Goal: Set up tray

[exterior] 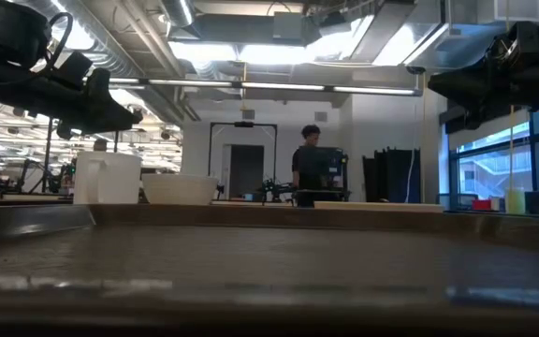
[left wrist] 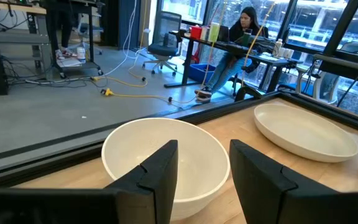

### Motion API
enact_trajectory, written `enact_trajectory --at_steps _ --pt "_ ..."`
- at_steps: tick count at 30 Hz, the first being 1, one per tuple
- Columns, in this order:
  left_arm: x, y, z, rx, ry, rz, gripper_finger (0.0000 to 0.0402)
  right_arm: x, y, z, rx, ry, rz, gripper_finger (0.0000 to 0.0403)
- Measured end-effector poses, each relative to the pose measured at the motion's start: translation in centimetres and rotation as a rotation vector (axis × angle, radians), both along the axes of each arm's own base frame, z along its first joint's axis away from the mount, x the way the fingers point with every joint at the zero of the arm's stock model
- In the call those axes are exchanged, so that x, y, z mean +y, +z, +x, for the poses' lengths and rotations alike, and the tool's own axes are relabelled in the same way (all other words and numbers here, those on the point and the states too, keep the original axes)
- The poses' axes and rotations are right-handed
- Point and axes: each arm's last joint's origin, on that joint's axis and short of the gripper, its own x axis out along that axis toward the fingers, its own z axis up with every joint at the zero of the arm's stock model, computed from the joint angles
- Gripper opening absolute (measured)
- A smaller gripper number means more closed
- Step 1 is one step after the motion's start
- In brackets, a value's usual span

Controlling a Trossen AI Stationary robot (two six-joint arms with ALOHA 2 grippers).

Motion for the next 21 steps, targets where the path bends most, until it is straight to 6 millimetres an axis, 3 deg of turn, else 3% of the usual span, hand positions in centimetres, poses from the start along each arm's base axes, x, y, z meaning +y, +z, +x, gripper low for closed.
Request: enact_trajectory --at_steps 21 --pt "0.01 0.01 -0.01 -0.021 0.009 -0.018 0.0139 -0.07 0.01 -0.02 -0.003 -0.026 0.004 0.0047"
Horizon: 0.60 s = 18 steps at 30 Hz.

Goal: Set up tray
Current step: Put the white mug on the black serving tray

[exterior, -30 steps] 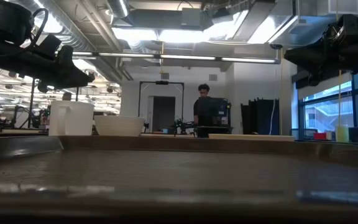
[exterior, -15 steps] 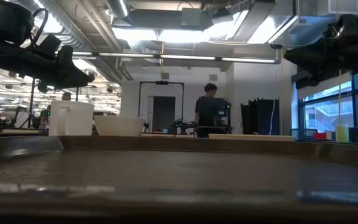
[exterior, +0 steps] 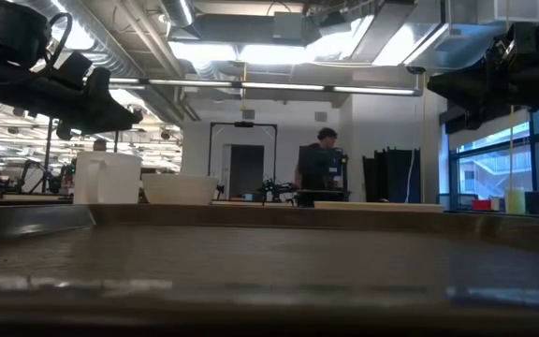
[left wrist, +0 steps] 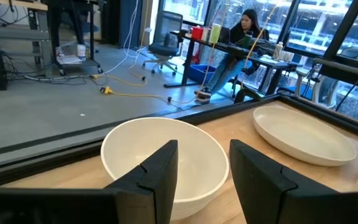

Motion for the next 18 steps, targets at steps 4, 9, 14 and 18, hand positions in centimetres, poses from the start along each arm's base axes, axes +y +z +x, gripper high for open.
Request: enact_trajectory --at_steps 4,9,14,18 --pt "0.00 0.14 0.02 -0.013 -0.001 0.006 0.0139 0.00 -0.01 0.00 0.001 0.000 0.000 0.0047" --pt "-0.01 0.13 0.03 -0.022 -0.009 -0.002 0.0139 -0.04 0.00 -0.01 0.000 -0.014 0.001 0.0047" --pt "0.02 0.30 0.01 -0.041 0.006 0.003 0.0139 -0.21 -0.01 -0.07 -0.004 -0.075 0.009 0.0047" --pt "0.02 0.41 0.02 -0.051 0.006 0.008 0.0139 -0.25 -0.01 -0.08 -0.005 -0.090 0.011 0.0047"
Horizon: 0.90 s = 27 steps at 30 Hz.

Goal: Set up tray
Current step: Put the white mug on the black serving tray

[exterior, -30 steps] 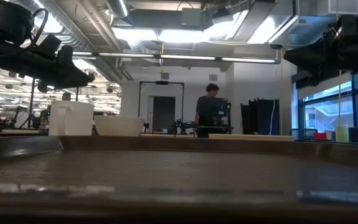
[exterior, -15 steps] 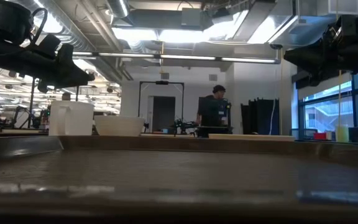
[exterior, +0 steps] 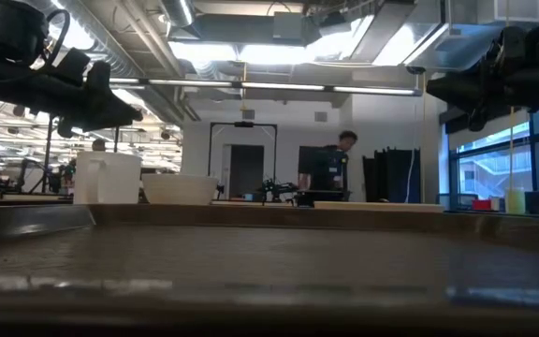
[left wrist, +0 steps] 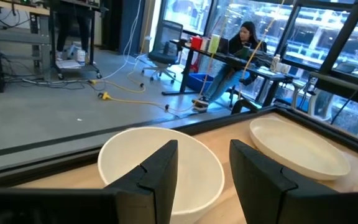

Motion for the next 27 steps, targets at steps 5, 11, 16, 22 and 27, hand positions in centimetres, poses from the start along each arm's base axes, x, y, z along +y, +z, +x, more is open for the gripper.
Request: enact_trajectory --at_steps 5,11,16,22,27 --pt "0.0 0.0 0.1 -0.009 -0.024 -0.004 0.0139 0.0 -0.1 0.0 0.011 -0.001 0.005 0.0047" --pt "-0.4 3.0 0.2 0.054 -0.141 0.107 0.0139 0.0 -0.2 0.0 0.016 -0.012 0.007 0.0047" --pt "-0.4 6.7 0.2 0.297 -0.164 -0.007 0.0139 -0.2 -0.2 -0.1 0.011 -0.070 0.017 0.0047" --pt "-0.2 9.9 0.9 0.503 -0.136 -0.403 0.0139 -0.3 -0.2 -0.1 0.007 -0.124 0.021 0.0047" --pt "0.7 10.3 3.2 0.522 -0.083 -0.701 0.0139 -0.5 -0.2 -0.2 0.003 -0.173 0.027 0.0047"
